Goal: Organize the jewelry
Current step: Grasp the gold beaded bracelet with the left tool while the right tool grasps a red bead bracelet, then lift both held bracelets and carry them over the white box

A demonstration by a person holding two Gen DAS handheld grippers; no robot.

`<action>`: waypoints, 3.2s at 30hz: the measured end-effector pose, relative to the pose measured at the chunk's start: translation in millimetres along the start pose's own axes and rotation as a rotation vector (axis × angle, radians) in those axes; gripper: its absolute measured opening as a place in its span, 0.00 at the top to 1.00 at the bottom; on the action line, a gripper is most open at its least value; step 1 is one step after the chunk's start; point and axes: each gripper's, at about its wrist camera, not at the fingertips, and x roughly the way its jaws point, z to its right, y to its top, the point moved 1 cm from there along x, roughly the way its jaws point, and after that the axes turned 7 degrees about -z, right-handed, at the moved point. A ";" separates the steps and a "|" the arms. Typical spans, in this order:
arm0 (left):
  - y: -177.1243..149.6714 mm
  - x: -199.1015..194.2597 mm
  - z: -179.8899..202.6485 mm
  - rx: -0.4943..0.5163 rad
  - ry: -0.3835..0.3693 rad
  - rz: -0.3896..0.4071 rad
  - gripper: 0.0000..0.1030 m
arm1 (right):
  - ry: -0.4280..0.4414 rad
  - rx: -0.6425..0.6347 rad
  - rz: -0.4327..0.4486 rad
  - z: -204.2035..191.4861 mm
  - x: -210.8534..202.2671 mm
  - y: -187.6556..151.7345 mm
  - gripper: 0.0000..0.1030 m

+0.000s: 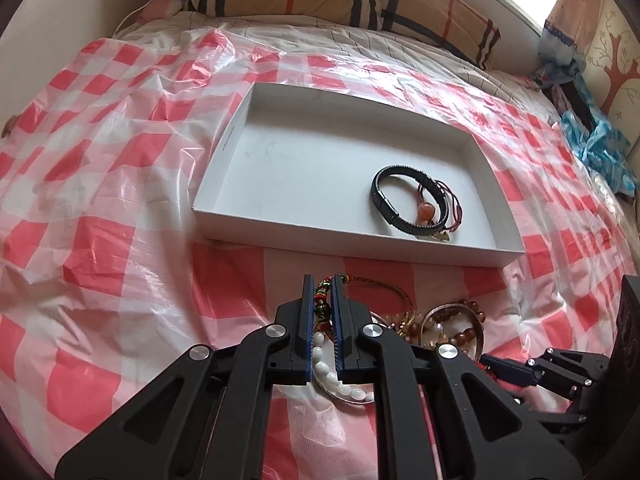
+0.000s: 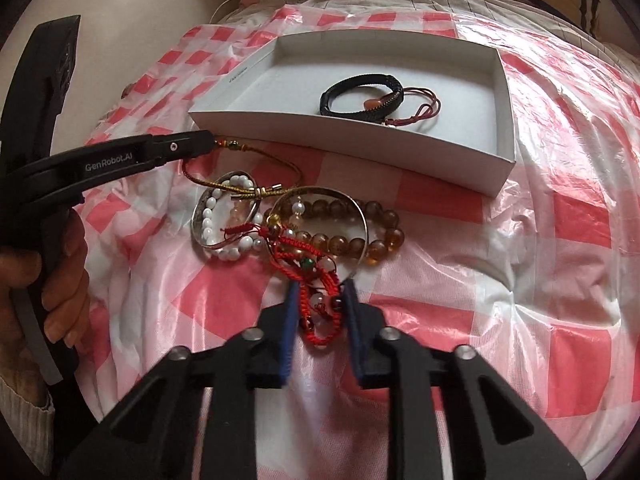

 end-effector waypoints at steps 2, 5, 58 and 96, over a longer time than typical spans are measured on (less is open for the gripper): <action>-0.4 2.3 -0.8 0.002 0.006 -0.011 0.93 | 0.047 0.007 0.009 2.9 -5.4 -1.2 0.88; -1.8 3.4 -2.6 -0.001 0.005 -0.016 0.93 | 0.133 0.041 0.045 7.9 -14.6 -0.7 0.89; -2.8 -33.8 20.5 0.114 -0.108 0.160 1.00 | 0.389 0.254 0.314 50.9 -67.6 9.0 0.92; -1.2 -48.8 29.0 0.106 -0.072 0.274 0.95 | 0.380 0.227 0.453 48.4 -90.0 14.2 0.92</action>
